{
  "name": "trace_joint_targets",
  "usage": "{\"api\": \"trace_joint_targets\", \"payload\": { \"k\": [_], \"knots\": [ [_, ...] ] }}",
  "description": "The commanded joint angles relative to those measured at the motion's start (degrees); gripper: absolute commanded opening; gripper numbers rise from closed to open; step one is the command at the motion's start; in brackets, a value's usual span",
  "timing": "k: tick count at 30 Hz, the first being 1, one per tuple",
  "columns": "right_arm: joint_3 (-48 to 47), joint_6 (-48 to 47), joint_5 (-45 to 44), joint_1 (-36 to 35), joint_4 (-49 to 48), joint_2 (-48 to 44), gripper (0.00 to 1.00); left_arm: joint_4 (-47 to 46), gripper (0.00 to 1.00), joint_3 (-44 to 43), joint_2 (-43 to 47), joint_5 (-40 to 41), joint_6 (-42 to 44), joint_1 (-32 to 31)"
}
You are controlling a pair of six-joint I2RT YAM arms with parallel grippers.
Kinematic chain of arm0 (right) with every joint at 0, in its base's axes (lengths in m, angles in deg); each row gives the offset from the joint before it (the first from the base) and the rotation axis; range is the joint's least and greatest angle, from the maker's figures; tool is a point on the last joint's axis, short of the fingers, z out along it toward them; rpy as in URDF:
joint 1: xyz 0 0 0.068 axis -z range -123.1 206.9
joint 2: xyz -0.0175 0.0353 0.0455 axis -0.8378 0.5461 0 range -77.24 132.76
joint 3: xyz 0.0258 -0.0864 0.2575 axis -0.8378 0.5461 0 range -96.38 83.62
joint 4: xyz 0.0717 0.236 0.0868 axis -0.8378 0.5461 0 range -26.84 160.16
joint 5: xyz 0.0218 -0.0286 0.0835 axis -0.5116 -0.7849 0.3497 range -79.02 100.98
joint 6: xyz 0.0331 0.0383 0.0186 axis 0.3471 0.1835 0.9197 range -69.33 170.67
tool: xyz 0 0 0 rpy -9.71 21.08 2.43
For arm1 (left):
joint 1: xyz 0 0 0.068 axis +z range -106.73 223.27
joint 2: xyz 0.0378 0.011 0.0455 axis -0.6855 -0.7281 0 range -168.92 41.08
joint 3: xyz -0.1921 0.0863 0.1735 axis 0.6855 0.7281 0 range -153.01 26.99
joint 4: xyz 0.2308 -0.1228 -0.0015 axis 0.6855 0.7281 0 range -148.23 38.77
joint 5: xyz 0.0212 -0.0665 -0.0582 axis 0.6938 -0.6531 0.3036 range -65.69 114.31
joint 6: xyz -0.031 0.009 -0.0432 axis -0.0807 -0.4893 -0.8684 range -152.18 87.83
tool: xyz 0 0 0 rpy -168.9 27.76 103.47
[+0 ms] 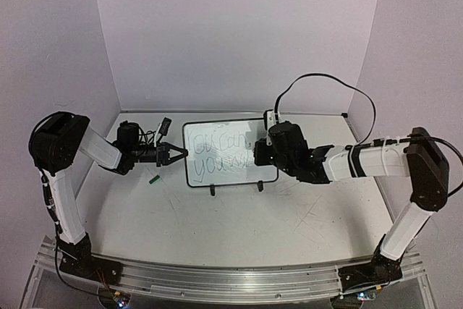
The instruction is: Write a sentence on the whiteboard
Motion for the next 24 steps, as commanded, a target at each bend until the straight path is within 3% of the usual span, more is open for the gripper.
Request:
{"api": "trace_joint_targets", "payload": {
  "k": [1, 24],
  "knots": [
    [-3.22, -1.50, -1.61, 0.23, -1.30, 1.64, 0.00, 3.59, 0.00, -1.21, 0.92, 4.84, 2.86, -0.31],
    [-4.92, -2.87, -3.18, 0.76, -1.77, 4.01, 0.00, 3.80, 0.00, -1.33, 0.89, 4.93, 3.04, -0.43]
  ]
}}
